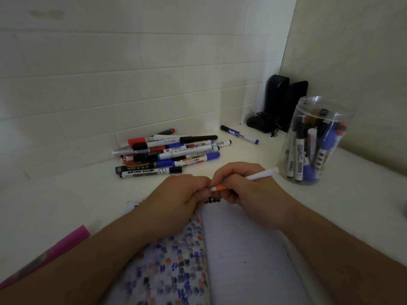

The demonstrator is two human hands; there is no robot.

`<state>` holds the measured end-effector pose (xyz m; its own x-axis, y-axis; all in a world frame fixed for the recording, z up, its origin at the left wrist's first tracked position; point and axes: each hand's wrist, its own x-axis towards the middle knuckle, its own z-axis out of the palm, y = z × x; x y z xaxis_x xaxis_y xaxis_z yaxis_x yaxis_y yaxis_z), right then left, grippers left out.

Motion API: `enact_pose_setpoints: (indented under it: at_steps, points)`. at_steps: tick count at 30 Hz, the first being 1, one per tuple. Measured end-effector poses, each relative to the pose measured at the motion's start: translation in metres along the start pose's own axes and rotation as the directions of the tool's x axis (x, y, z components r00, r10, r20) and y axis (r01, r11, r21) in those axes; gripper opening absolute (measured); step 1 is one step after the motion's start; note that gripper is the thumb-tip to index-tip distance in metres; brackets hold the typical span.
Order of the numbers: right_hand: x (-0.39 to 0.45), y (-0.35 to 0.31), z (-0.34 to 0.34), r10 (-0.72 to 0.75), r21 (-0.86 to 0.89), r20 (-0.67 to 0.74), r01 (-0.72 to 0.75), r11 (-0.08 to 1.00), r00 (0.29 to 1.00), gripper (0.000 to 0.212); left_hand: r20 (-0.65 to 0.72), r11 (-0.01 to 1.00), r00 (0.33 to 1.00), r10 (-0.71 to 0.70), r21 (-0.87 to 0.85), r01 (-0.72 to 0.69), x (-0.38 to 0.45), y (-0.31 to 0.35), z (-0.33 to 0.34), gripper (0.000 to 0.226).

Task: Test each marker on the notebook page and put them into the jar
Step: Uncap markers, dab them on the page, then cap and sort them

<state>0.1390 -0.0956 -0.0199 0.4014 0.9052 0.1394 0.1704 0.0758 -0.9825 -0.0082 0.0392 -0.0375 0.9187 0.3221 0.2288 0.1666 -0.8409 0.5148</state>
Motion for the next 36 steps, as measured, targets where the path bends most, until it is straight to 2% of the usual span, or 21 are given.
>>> enact_pose_setpoints:
  at_steps: [4, 7, 10, 12, 15, 18, 20, 25, 36]
  points:
    - [0.001, -0.002, -0.004, -0.013, -0.058, 0.016, 0.014, 0.998, 1.0, 0.035, 0.006, 0.998, 1.0, 0.006, -0.061, -0.005, -0.001, -0.001, -0.004, 0.018]
    - [0.003, -0.002, -0.012, -0.053, -0.074, -0.026, 0.051, 0.996, 0.998, 0.029, 0.014, 0.994, 1.0, -0.001, -0.106, 0.003, 0.002, 0.002, -0.005, 0.009]
    - [0.003, -0.002, -0.024, -0.031, 0.025, -0.09, 0.034, 0.999, 0.995, 0.023, -0.007, 0.997, 1.0, -0.005, -0.076, 0.004, 0.002, 0.002, -0.004, 0.007]
    - [0.004, -0.002, -0.03, 0.001, 0.031, -0.113, 0.003, 1.0, 0.994, 0.02, -0.002, 1.0, 1.0, -0.011, -0.009, 0.011, 0.002, 0.001, -0.002, 0.005]
    - [0.003, 0.001, -0.03, 0.055, -0.04, -0.109, -0.059, 0.997, 0.993, 0.023, 0.018, 0.998, 1.0, -0.016, 0.068, 0.015, 0.001, -0.001, -0.001, 0.017]
    - [0.004, 0.007, -0.026, 0.046, -0.246, -0.124, -0.075, 0.966, 0.991, 0.018, 0.047, 0.992, 0.999, 0.006, 0.128, -0.012, 0.001, -0.003, 0.001, 0.03]
    - [0.005, 0.011, -0.023, 0.029, -0.402, -0.148, -0.087, 0.912, 0.989, 0.016, 0.048, 0.989, 0.999, 0.012, 0.148, -0.019, 0.002, -0.005, 0.002, 0.03]
    - [0.007, 0.018, -0.013, 0.033, -0.525, -0.208, -0.141, 0.839, 0.977, 0.024, 0.053, 0.992, 0.998, -0.014, 0.124, 0.007, 0.005, -0.01, 0.004, 0.025]
    - [0.008, 0.021, -0.013, 0.069, -0.483, -0.205, -0.162, 0.86, 0.976, 0.025, 0.039, 0.998, 0.999, 0.007, 0.069, -0.009, 0.006, -0.016, 0.007, 0.029]
